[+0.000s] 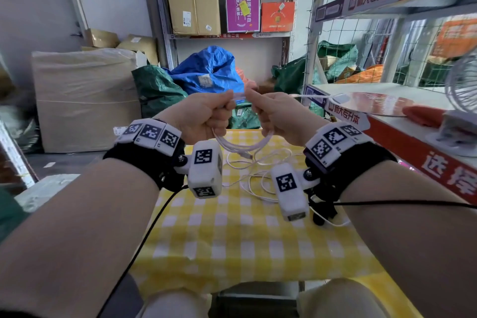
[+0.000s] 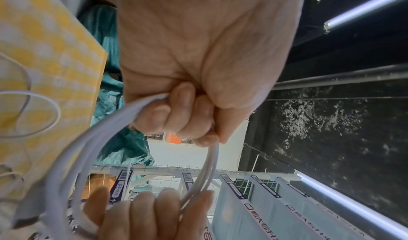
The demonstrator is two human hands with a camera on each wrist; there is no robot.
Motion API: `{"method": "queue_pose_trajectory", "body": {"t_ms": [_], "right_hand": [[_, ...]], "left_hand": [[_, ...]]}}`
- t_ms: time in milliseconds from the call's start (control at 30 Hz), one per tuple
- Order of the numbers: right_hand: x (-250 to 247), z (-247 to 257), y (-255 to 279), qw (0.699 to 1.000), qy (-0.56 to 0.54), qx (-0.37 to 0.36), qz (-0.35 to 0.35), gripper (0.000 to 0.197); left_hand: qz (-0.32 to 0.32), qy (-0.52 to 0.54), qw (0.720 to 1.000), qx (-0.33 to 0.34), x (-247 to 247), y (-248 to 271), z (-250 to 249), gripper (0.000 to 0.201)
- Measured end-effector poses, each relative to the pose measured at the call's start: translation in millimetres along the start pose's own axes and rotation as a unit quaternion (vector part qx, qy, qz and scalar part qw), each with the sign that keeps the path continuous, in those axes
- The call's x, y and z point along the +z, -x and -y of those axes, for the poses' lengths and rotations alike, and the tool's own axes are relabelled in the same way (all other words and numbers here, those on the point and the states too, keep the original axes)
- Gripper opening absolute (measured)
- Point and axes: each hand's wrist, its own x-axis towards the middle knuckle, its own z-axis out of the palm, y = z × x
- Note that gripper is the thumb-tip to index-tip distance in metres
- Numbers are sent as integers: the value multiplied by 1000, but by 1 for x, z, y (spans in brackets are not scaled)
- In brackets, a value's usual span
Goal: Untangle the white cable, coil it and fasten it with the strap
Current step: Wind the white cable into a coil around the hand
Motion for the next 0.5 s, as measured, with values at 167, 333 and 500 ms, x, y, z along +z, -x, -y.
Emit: {"method": "queue_pose_trajectory", "body": {"t_ms": [167, 333, 500], "right_hand": [[-5, -7, 2, 996, -66, 48, 23, 35], [-4, -12, 1, 993, -36, 107, 33, 22], [-5, -10, 6, 975, -33, 188, 110, 35]], "left_hand": [[-21, 121, 992, 35, -4, -1, 0, 39], [-26, 163, 984, 64, -2, -2, -3, 40], [-24, 173, 982, 76, 0, -3, -2, 41]]}}
